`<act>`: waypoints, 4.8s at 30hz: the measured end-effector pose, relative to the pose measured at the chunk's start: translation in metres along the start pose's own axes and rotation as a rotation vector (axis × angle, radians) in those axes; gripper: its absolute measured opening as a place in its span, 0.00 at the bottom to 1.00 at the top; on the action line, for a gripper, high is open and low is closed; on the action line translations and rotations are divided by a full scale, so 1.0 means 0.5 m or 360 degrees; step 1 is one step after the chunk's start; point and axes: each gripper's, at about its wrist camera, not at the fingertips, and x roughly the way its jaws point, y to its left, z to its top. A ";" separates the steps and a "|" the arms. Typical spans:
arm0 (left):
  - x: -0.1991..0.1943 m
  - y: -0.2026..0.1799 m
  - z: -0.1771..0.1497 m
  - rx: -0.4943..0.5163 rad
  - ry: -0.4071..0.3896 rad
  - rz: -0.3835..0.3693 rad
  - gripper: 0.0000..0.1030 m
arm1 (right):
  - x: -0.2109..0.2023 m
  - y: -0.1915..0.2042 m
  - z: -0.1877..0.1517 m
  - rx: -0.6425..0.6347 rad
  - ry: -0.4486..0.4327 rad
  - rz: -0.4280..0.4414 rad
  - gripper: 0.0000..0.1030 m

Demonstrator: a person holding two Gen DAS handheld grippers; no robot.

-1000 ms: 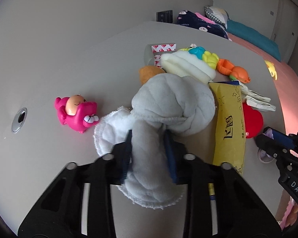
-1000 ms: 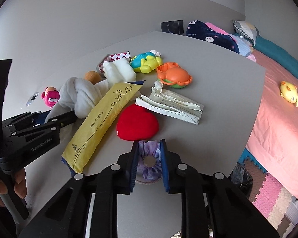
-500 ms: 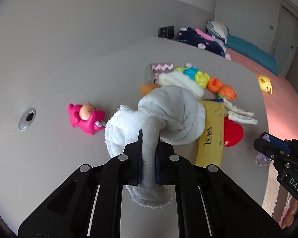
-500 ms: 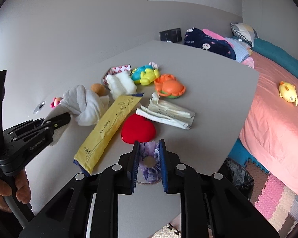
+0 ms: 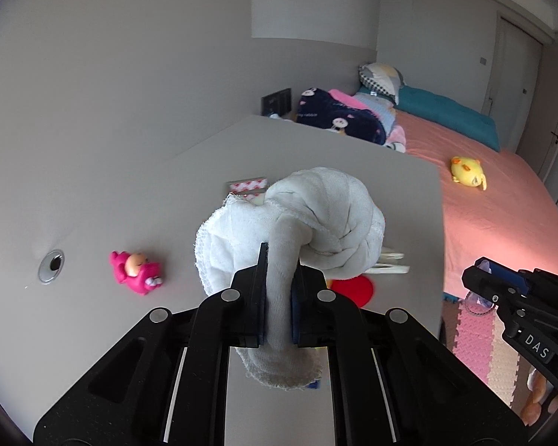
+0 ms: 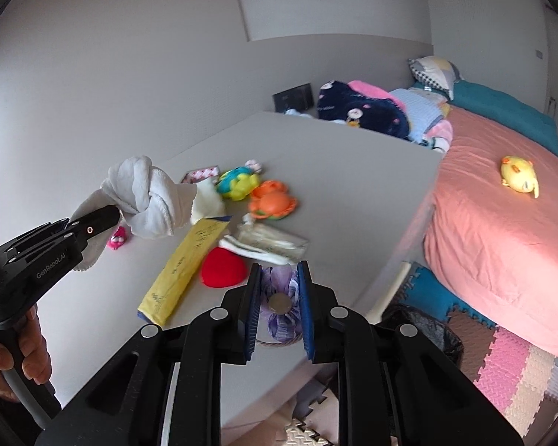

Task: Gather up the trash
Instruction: 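Carry the white cloth with the left gripper over the black bin and release it, then move both open grippers back over the desk toward the yellow wrapper, then grasp the yellow wrapper with the left gripper while the right gripper grasps the white paper packet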

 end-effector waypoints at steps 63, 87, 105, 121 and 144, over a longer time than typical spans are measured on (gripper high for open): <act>0.117 -0.451 -0.022 0.0578 0.0147 -0.0352 0.93 | -0.143 -0.416 -0.065 0.0497 -0.0090 -0.0638 0.83; 0.096 -0.207 -0.041 0.0351 0.0166 -0.0150 0.93 | -0.037 -0.214 -0.042 0.0244 0.0003 -0.0465 0.83; 0.120 -0.036 -0.075 0.0203 0.0268 -0.0001 0.93 | 0.082 -0.096 -0.021 0.0088 0.0117 -0.0311 0.83; 0.176 0.033 -0.084 0.0128 0.0346 0.0071 0.49 | 0.190 -0.017 -0.006 -0.0125 0.0247 -0.0138 0.83; 0.180 0.046 -0.069 0.0101 0.0344 0.0030 0.29 | 0.262 0.052 0.033 -0.0376 0.0273 0.0027 0.23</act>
